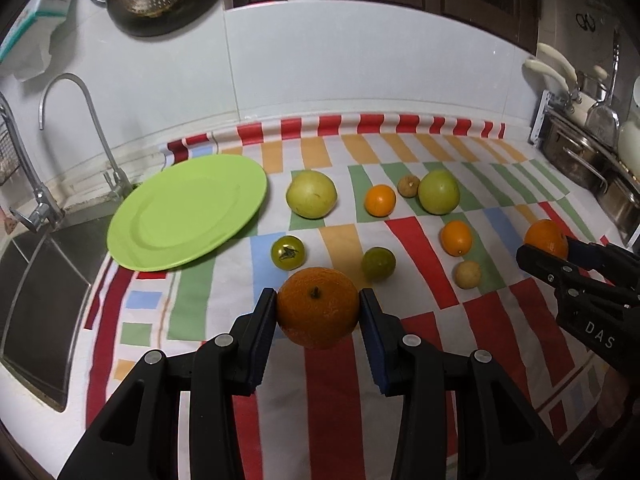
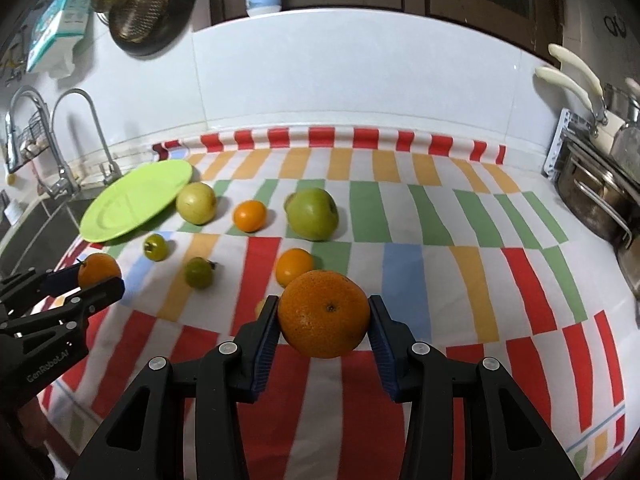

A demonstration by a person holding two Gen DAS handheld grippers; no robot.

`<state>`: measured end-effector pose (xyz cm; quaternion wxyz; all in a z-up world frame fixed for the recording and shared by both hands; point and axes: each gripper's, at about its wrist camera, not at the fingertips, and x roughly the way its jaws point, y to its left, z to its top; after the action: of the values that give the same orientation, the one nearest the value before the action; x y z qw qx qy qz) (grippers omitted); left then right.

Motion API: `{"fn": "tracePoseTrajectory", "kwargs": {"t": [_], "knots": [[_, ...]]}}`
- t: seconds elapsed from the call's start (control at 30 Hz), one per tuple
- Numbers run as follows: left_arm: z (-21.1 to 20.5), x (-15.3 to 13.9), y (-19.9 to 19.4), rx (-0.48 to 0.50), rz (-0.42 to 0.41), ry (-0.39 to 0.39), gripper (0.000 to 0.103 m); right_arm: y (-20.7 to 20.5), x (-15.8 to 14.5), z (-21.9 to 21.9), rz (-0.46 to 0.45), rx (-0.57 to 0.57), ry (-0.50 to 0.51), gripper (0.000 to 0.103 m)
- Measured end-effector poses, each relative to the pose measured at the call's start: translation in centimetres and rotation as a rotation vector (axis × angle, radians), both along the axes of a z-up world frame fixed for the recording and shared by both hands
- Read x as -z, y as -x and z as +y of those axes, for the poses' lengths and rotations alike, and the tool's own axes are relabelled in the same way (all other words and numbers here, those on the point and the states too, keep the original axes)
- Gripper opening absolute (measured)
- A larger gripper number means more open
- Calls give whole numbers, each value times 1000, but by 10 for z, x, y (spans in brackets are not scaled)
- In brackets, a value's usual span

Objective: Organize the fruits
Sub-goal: 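Grasp the large orange with the left tool while the right tool grasps a tangerine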

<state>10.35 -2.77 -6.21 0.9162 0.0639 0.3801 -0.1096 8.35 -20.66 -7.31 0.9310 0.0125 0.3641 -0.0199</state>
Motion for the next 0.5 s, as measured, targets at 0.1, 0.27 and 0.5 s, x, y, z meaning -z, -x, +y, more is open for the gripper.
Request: {"fn": "tracePoseTrajectory", "kwargs": {"t": [0.1,0.27,0.5], "knots": [[5,-7,6,0,-23,4,41,5,-7,7,-26,-16,4,44],[14,-17,15,-4,-43,9,41,12,-15,21,-51,-42,-7,44],[34,-28,23,-14,-74,8,41,19,-26,49,-88,-80,-14,44]]}}
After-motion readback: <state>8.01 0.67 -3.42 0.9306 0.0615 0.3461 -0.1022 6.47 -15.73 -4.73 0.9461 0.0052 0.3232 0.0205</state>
